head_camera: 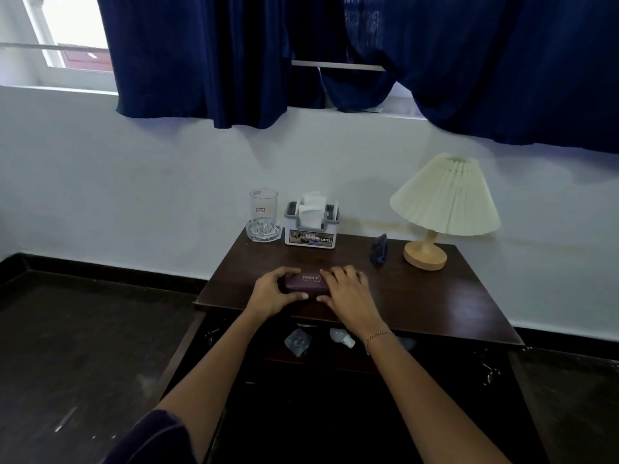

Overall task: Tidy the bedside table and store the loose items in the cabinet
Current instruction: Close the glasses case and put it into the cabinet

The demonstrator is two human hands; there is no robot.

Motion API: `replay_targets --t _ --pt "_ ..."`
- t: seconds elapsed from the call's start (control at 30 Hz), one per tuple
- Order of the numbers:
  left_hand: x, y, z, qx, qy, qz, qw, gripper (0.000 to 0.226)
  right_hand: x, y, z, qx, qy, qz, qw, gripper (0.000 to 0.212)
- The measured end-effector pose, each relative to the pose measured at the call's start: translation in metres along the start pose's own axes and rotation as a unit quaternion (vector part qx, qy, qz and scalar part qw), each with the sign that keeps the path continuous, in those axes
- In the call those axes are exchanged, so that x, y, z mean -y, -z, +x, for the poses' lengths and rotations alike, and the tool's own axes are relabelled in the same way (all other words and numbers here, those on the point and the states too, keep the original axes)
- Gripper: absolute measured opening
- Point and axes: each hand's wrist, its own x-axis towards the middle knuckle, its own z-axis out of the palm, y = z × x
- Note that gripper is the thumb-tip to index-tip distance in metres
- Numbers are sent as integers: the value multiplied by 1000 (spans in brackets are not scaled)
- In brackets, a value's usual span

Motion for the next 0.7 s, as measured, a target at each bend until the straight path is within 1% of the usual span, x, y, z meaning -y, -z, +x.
replay_targets --t 0.13,0.27,0.37,0.53,0.63,0.7 --pt "4 -4 4 10 -14 -12 1000 57 -13 -3 3 19 23 36 999 50" --pt "11 -4 7 7 -16 -25 1000 62 -13 -8 6 8 65 -23 998 45" --pt "15 -3 8 6 -16 -44 999 69 -13 -10 7 -2 82 -29 996 43" --pt "20 -3 8 -2 -23 -64 998 73 -23 -6 12 3 98 18 995 41" --pt "20 -3 8 5 -30 -73 997 80 -28 4 25 7 88 43 995 38" --pt "20 -3 7 6 -32 -80 996 82 -32 10 35 26 86 66 994 37"
